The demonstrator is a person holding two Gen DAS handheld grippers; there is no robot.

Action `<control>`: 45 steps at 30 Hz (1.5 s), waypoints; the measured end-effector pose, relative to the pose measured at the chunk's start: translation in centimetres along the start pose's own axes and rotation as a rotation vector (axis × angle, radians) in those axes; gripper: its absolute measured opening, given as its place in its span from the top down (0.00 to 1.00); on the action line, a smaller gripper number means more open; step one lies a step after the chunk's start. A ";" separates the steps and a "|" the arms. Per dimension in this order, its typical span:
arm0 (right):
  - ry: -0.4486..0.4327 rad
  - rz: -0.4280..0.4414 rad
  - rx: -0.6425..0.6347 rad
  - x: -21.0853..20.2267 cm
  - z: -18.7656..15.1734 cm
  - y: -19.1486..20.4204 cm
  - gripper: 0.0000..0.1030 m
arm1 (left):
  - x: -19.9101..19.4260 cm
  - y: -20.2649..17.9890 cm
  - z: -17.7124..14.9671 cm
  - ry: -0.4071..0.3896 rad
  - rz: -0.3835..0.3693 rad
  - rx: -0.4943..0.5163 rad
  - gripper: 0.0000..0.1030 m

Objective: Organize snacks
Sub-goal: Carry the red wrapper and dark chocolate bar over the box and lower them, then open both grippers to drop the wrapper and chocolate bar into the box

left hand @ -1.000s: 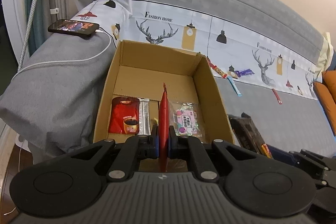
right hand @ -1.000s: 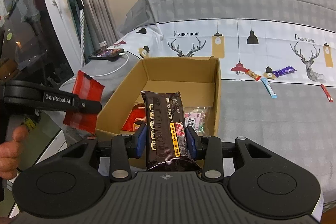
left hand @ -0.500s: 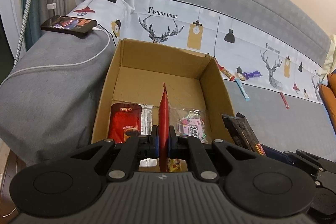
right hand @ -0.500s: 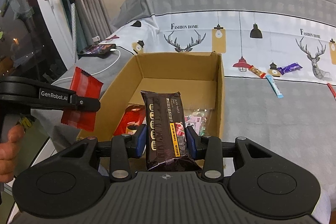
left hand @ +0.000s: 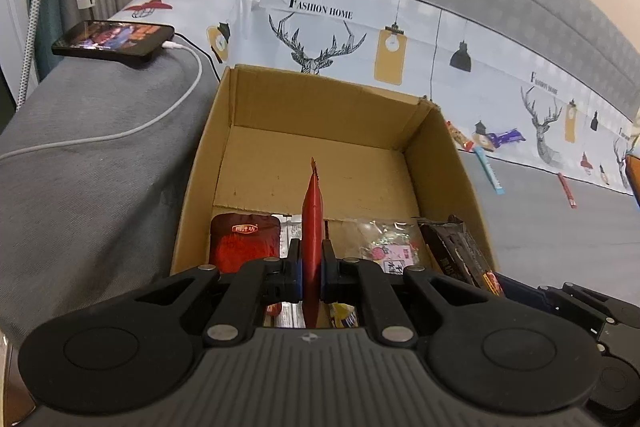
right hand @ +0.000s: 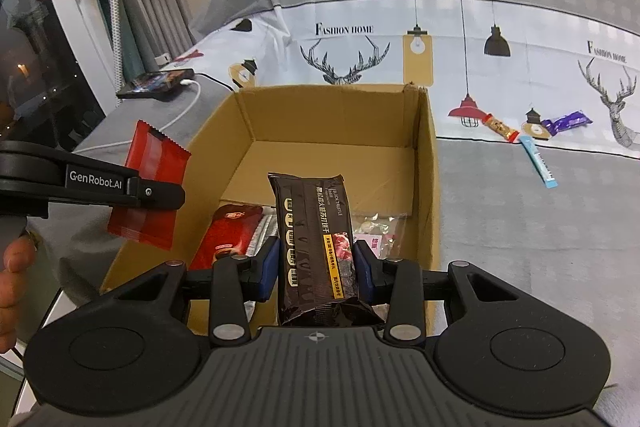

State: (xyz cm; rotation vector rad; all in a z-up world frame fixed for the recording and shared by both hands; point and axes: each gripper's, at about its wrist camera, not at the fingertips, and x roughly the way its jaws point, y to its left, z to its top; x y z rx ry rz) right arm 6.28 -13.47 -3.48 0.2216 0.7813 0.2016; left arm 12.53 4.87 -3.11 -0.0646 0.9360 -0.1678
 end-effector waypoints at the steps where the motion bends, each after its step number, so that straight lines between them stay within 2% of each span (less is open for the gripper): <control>1: 0.005 -0.001 0.002 0.5 0.1 -0.1 0.59 | 0.4 0.1 0.2 0.004 0.002 0.002 0.93; 17: 0.054 -0.016 -0.005 6.6 1.3 -1.0 0.59 | 6.2 0.9 1.5 0.059 0.027 0.008 0.93; 33: 0.087 -0.030 0.008 8.6 1.1 -1.4 0.59 | 9.3 1.6 1.7 0.091 0.082 0.023 0.92; 35: 0.086 -0.037 0.014 8.7 1.1 -1.6 0.58 | 9.3 1.7 1.8 0.088 0.097 0.027 0.84; 36: 0.085 -0.041 0.022 8.8 1.2 -1.7 0.58 | 9.1 1.8 1.9 0.093 0.096 0.026 0.54; 37: 0.077 -0.045 0.039 8.7 1.4 -1.8 0.52 | 8.9 1.9 2.0 0.101 0.095 0.020 0.07; 38: 0.067 -0.045 0.059 8.6 1.6 -1.9 0.37 | 8.6 2.0 2.1 0.106 0.101 0.003 0.00; 40: 0.055 -0.033 0.090 8.1 2.0 -2.1 0.20 | 7.2 2.2 1.9 0.074 0.094 -0.030 0.00; 45: 0.046 -0.012 0.094 5.9 2.3 -1.6 0.15 | 4.2 2.3 0.8 0.060 0.095 -0.023 0.00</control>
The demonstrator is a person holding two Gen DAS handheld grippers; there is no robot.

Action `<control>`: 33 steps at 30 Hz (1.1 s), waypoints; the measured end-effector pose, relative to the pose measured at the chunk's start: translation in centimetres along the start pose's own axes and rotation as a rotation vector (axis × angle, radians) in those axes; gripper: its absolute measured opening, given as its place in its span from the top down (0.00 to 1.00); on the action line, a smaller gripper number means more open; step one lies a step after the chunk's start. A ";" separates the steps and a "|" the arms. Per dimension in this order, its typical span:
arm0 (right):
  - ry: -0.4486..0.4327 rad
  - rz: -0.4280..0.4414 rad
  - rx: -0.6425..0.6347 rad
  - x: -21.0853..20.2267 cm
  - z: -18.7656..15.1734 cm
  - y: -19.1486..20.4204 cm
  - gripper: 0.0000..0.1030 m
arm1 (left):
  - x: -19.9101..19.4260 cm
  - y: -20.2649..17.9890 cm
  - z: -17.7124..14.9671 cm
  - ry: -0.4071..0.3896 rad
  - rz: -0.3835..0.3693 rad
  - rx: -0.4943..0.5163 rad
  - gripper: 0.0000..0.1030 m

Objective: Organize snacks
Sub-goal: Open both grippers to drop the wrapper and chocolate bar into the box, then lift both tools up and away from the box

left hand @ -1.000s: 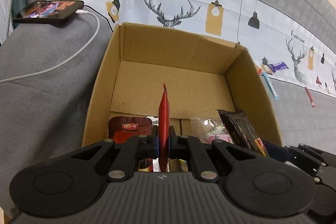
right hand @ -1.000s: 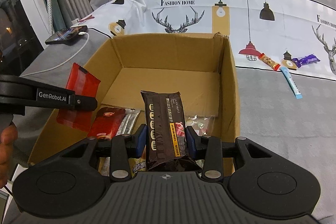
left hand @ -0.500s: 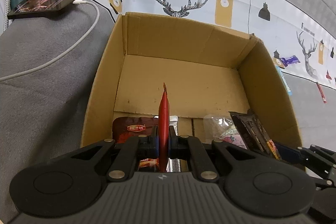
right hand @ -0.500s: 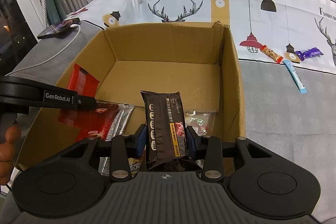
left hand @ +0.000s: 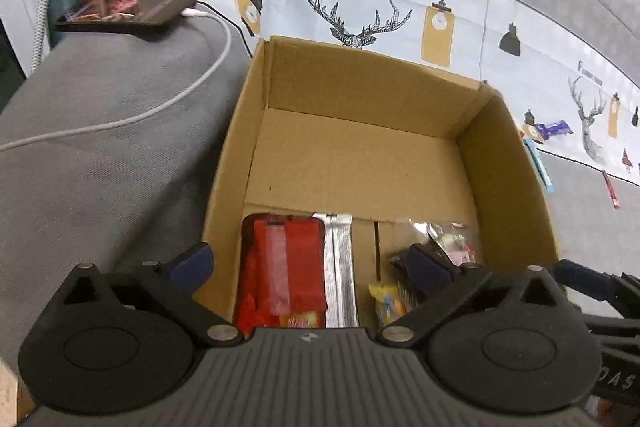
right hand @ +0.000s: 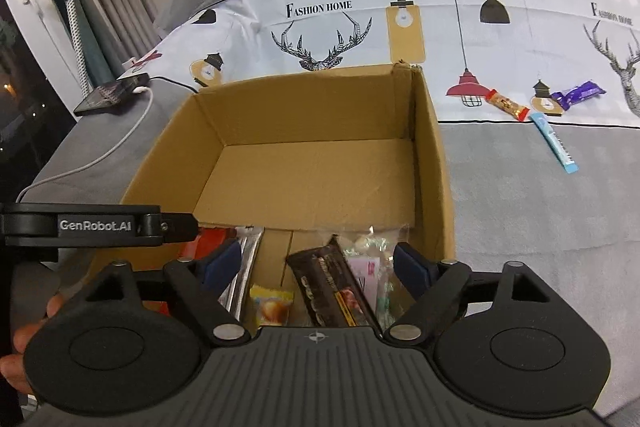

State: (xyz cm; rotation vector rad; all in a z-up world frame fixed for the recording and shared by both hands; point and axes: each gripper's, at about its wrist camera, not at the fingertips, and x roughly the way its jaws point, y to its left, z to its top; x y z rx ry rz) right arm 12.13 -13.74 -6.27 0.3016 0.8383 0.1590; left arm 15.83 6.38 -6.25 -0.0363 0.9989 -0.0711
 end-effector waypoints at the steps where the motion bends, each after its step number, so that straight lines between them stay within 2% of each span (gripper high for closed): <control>1: -0.001 -0.004 0.001 -0.6 -0.2 0.2 0.14 | -0.8 0.1 -0.5 -0.004 0.024 -0.007 0.00; 8: 0.021 -0.012 -0.010 -5.4 -2.8 1.7 0.10 | -6.1 -0.2 -4.6 -0.044 0.078 0.024 0.00; 10: 0.001 -0.032 -0.025 -6.8 -3.5 2.3 0.08 | -7.7 0.0 -6.3 -0.055 0.112 -0.013 0.00; 12: -0.035 -0.054 -0.035 -8.4 -4.2 2.7 0.07 | -9.4 0.2 -7.8 -0.085 0.096 -0.036 0.00; 14: -0.082 -0.065 -0.045 -10.3 -4.8 3.1 0.06 | -10.7 -0.1 -9.0 -0.104 0.084 -0.010 0.00; 19: -0.176 -0.063 -0.114 -14.2 -6.6 4.0 0.03 | -13.5 -1.5 -10.0 -0.172 0.077 0.040 0.00; 23: -0.206 -0.063 -0.126 -16.0 -7.3 4.1 0.02 | -14.8 -2.5 -10.4 -0.191 0.043 0.063 0.00; 33: -0.244 -0.068 -0.125 -18.7 -8.8 3.8 0.01 | -16.6 -4.1 -11.9 -0.226 0.039 0.098 0.00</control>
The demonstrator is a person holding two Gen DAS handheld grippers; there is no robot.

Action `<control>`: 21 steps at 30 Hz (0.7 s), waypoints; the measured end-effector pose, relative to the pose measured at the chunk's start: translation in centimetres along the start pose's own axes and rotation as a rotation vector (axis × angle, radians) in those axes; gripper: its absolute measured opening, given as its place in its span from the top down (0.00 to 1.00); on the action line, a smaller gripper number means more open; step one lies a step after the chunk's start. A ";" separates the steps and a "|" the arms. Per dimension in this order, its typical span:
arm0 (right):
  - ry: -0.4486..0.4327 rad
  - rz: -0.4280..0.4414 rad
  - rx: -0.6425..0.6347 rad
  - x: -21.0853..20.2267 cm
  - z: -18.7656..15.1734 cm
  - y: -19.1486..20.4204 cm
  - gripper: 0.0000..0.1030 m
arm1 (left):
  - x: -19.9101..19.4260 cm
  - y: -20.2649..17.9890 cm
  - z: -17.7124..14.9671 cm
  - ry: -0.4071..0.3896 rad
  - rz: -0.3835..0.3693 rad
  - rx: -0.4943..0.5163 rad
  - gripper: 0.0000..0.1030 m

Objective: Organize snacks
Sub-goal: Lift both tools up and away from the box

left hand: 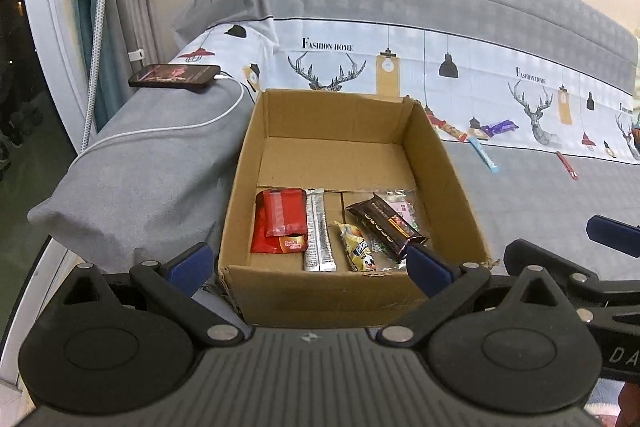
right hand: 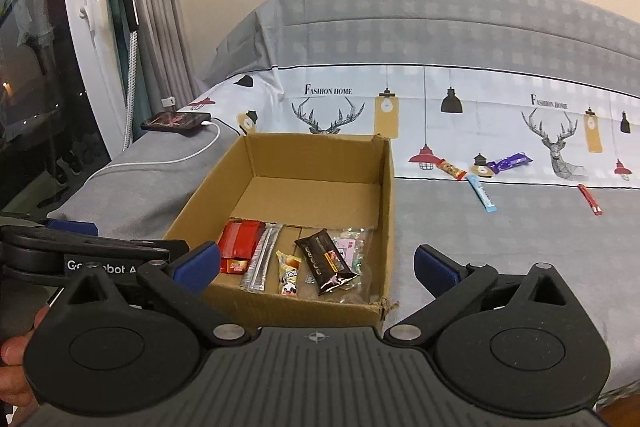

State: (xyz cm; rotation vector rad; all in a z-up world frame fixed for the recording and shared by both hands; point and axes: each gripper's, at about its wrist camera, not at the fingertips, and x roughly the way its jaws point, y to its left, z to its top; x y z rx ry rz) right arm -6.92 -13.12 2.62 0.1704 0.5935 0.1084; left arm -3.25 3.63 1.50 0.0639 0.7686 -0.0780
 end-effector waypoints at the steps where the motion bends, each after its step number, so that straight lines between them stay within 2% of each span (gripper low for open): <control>1: -0.002 -0.001 0.003 -0.1 0.0 -0.1 0.01 | -0.2 -0.1 -0.1 -0.003 0.002 0.001 0.00; 21: -0.033 0.006 0.045 -1.5 -0.7 -1.2 0.00 | -1.1 -0.9 0.2 -0.022 0.011 0.026 0.00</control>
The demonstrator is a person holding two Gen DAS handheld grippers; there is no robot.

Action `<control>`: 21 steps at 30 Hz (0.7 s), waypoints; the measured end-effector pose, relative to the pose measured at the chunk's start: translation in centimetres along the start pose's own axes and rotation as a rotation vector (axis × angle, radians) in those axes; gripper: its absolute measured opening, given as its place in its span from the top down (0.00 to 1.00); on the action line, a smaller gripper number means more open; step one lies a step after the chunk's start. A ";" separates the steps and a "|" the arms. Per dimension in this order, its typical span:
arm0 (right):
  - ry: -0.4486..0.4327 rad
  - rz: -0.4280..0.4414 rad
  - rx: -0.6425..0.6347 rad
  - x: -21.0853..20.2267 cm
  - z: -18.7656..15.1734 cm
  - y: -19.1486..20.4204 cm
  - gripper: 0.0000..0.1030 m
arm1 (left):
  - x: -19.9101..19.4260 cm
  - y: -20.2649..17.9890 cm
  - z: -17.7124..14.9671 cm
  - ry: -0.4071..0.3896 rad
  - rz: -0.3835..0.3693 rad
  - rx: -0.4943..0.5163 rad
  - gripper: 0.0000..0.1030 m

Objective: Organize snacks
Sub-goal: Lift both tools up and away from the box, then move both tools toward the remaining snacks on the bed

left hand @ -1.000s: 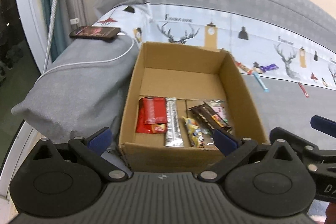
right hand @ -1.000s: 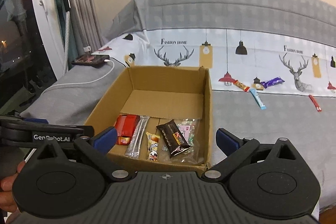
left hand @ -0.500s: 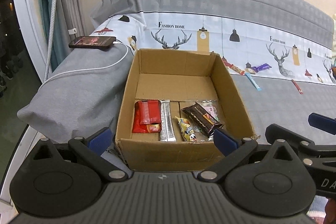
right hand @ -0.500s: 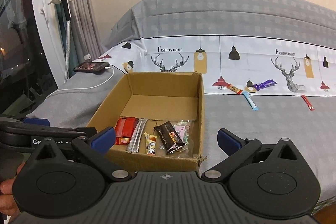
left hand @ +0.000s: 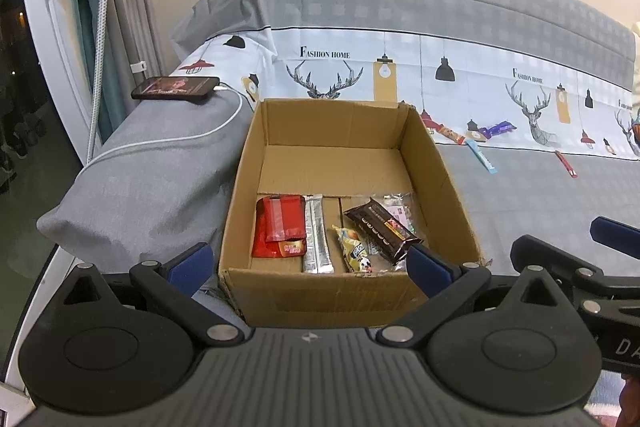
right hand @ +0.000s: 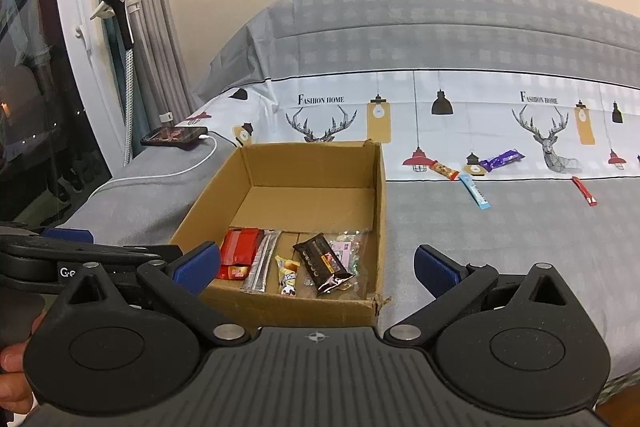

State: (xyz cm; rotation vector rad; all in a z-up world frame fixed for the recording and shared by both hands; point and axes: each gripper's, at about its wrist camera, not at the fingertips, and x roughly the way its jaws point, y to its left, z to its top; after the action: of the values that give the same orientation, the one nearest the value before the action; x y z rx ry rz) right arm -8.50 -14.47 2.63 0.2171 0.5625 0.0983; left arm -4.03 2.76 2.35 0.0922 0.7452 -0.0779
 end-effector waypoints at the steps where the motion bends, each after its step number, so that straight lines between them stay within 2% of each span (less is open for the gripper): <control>1: -0.004 -0.002 0.003 -0.1 -0.1 -0.1 0.00 | 0.1 -0.2 0.2 -0.001 -0.002 0.006 0.00; 9: -0.017 -0.038 0.070 0.0 -0.2 -2.7 0.00 | 1.1 -2.7 2.3 -0.001 -0.019 0.030 0.00; 15: -0.028 -0.092 0.130 0.4 -0.1 -6.3 0.00 | 2.9 -5.3 4.7 0.024 -0.051 0.040 0.00; 21: -0.051 -0.171 0.198 0.6 0.2 -11.0 0.00 | 5.5 -9.6 7.7 0.043 -0.076 0.081 0.00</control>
State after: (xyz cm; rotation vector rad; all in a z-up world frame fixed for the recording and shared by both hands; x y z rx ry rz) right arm -7.49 -25.10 -0.07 0.3618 0.5378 -0.1295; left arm 4.25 -7.85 3.70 0.1435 0.7885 -0.1788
